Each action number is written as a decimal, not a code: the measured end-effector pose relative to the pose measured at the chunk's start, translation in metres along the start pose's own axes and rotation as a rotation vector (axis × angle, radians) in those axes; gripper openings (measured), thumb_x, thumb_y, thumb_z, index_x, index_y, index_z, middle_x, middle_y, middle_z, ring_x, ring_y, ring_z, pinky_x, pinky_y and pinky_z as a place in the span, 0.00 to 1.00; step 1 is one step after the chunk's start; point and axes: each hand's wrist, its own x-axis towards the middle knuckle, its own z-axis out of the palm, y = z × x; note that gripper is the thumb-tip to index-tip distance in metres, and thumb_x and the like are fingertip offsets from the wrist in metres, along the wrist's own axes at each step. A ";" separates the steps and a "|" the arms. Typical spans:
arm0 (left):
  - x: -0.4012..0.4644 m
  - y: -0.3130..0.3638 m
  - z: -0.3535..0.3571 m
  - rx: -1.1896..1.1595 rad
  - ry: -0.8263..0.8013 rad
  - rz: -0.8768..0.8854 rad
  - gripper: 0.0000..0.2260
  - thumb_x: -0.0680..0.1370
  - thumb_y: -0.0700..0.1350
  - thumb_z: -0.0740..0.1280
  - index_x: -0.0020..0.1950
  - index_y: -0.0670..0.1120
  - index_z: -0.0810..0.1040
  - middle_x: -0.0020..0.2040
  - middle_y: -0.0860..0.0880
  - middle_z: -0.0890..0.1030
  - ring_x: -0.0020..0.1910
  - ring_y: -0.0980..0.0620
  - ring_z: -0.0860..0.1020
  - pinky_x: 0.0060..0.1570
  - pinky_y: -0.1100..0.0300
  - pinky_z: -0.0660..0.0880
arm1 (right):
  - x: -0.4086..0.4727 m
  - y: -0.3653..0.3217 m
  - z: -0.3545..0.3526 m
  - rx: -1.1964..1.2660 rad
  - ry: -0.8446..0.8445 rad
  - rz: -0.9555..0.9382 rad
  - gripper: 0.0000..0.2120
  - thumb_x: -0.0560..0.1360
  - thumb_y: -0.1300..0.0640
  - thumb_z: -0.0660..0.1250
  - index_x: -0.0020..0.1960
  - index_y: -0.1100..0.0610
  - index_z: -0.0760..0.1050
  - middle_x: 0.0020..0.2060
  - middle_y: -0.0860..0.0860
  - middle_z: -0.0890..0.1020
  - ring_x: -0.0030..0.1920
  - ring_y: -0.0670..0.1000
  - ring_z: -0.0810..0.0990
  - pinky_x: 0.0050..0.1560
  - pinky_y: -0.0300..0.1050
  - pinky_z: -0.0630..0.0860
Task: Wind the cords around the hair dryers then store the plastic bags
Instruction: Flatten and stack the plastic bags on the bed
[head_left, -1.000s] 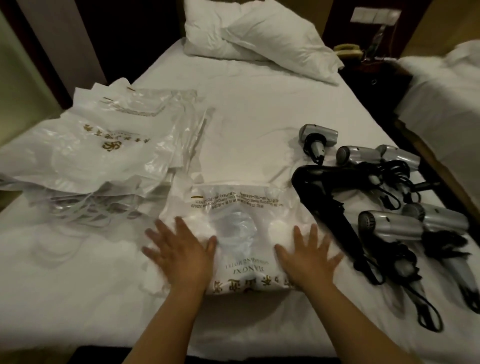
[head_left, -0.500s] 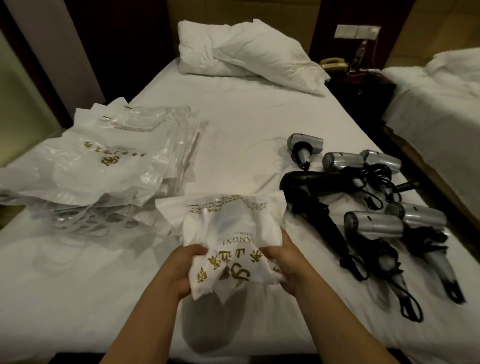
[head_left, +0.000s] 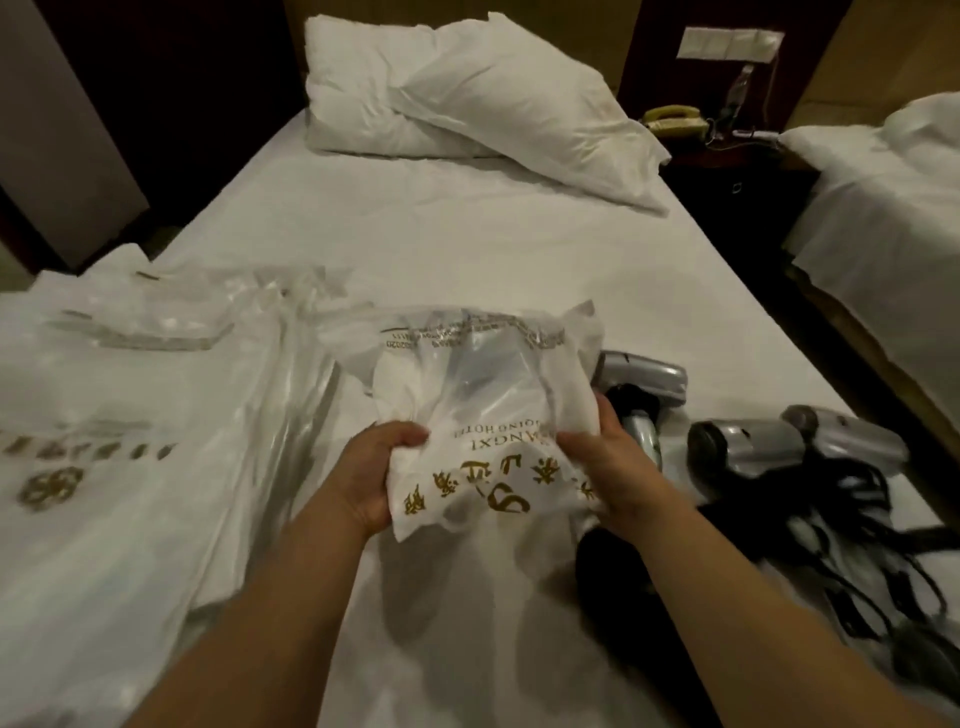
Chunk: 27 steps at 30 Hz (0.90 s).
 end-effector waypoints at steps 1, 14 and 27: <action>0.017 0.011 0.006 -0.001 -0.003 -0.015 0.11 0.76 0.36 0.57 0.55 0.38 0.73 0.35 0.38 0.82 0.28 0.41 0.81 0.25 0.51 0.78 | 0.018 -0.004 -0.002 -0.015 0.006 0.003 0.30 0.74 0.66 0.64 0.69 0.41 0.63 0.60 0.55 0.76 0.54 0.59 0.78 0.43 0.54 0.79; 0.258 0.152 0.069 0.133 0.025 0.009 0.18 0.77 0.39 0.59 0.67 0.41 0.70 0.48 0.36 0.80 0.40 0.38 0.80 0.28 0.50 0.79 | 0.276 -0.085 -0.017 -0.208 0.079 -0.157 0.26 0.77 0.63 0.59 0.66 0.37 0.65 0.60 0.47 0.75 0.55 0.53 0.77 0.48 0.56 0.80; 0.360 0.159 0.034 0.667 0.370 0.349 0.25 0.73 0.46 0.72 0.67 0.42 0.69 0.60 0.42 0.77 0.55 0.41 0.78 0.51 0.51 0.75 | 0.367 -0.034 -0.039 -1.045 0.376 -0.143 0.27 0.80 0.56 0.56 0.76 0.48 0.52 0.68 0.61 0.65 0.62 0.62 0.70 0.53 0.46 0.66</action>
